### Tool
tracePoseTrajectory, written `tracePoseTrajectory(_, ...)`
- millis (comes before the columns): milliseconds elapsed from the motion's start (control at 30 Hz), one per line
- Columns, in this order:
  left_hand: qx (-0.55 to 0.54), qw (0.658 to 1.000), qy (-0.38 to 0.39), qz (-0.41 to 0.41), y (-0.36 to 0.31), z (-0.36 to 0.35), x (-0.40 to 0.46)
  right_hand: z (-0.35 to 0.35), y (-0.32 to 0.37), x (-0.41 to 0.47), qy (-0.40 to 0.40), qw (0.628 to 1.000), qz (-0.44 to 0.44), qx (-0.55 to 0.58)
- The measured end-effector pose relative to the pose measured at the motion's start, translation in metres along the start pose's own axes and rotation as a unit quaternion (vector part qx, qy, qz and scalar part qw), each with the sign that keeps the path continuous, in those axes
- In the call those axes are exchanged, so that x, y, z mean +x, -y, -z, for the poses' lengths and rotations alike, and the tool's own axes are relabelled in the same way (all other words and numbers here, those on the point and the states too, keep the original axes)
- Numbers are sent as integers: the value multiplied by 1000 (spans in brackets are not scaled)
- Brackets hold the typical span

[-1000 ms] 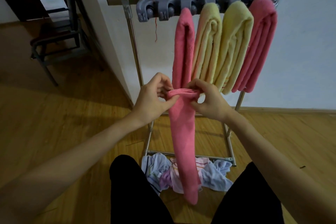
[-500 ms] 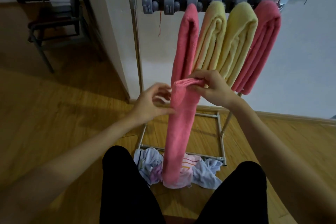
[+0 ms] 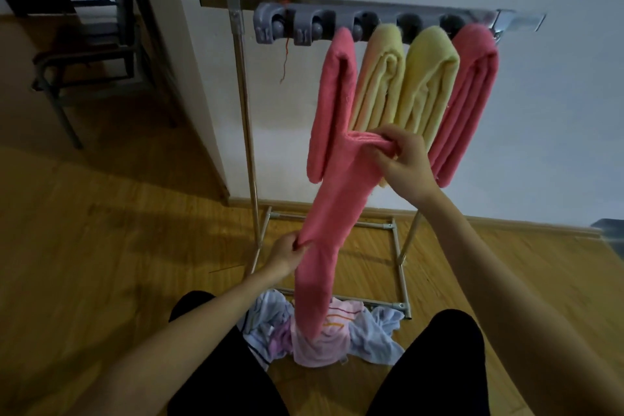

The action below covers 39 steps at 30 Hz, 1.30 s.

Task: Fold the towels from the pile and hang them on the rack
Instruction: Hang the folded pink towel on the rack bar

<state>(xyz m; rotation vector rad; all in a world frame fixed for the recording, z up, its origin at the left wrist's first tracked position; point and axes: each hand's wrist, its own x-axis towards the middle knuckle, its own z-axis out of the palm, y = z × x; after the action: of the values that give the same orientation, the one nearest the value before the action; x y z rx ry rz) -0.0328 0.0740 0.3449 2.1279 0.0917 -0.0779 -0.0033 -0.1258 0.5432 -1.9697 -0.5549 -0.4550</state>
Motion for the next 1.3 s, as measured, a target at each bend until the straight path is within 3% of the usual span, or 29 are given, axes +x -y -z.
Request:
tracePoseTrajectory(100,-20,1000,-14,7,4,16,11,15,-32,-15,-98,989,-103,-35)
tracePoseTrajectory(200,4,1000,-7,-22,-3,34,17,27,-70,-36,-113,963,-230,-82)
tracePoseTrajectory(300,23,997,12,-72,-24,52,18,25,-104,-59,-32,925,-352,-140)
tracePoseTrajectory(400,38,989,62,-129,-59,68,16,9,-130,-80,85,889,-414,-174)
tracePoseTrajectory(667,137,930,252,-230,-155,97,-6,-27,-125,-91,373,848,-329,-180)
tracePoseTrajectory(767,184,910,287,-234,-163,98,-8,-34,-101,-85,333,903,-264,56)
tracePoseTrajectory(867,210,900,302,-233,-164,98,-8,-40,-71,-81,315,893,-227,228)
tracePoseTrajectory(967,214,902,289,-236,-162,103,-8,-44,-57,-80,318,890,-202,256)
tracePoseTrajectory(1300,179,924,293,-168,-141,114,-2,-15,-32,-63,250,940,-106,205)
